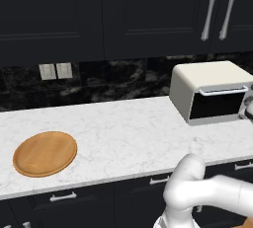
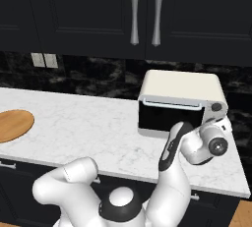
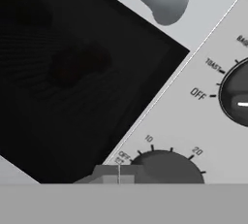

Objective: Pick up the kebab skewer and baguette bread, and place them inside the toaster oven. Close the toaster oven door and start by setting the timer.

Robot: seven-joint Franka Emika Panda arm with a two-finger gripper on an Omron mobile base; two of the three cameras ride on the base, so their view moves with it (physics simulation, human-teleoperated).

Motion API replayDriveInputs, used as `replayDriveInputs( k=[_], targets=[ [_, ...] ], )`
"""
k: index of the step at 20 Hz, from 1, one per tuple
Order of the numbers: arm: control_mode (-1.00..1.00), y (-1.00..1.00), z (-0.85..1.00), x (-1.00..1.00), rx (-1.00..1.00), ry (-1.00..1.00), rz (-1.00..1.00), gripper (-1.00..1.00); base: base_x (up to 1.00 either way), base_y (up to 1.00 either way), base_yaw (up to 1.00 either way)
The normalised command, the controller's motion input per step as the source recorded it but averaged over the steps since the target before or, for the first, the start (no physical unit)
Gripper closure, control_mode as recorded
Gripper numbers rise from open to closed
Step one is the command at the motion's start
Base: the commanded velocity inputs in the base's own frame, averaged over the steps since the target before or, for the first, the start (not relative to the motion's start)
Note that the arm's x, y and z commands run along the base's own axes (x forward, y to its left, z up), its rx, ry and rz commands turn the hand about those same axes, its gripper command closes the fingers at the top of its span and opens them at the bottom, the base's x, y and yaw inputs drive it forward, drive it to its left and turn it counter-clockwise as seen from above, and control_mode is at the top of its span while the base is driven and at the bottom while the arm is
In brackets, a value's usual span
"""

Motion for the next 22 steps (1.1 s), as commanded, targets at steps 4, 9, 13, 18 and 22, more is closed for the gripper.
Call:
replayDriveInputs(
  k=[4,9,13,18,22],
  targets=[
    [-1.00,-0.08,-0.13,0.53,0.00,-0.24,0.00,1.00,0.00,0.00,0.00],
    [-1.00,-0.33,-0.18,0.61,-0.04,-0.16,0.00,1.00,0.00,0.00,0.00],
    [-1.00,-0.48,0.00,0.76,-0.11,-0.09,0.00,1.00,0.00,0.00,0.00],
    [-1.00,-0.72,-0.07,0.42,-0.18,-0.05,0.00,1.00,0.00,0.00,0.00],
    [-1.00,-0.95,-0.16,0.28,-0.20,-0.02,0.00,1.00,0.00,0.00,0.00]
  ],
)
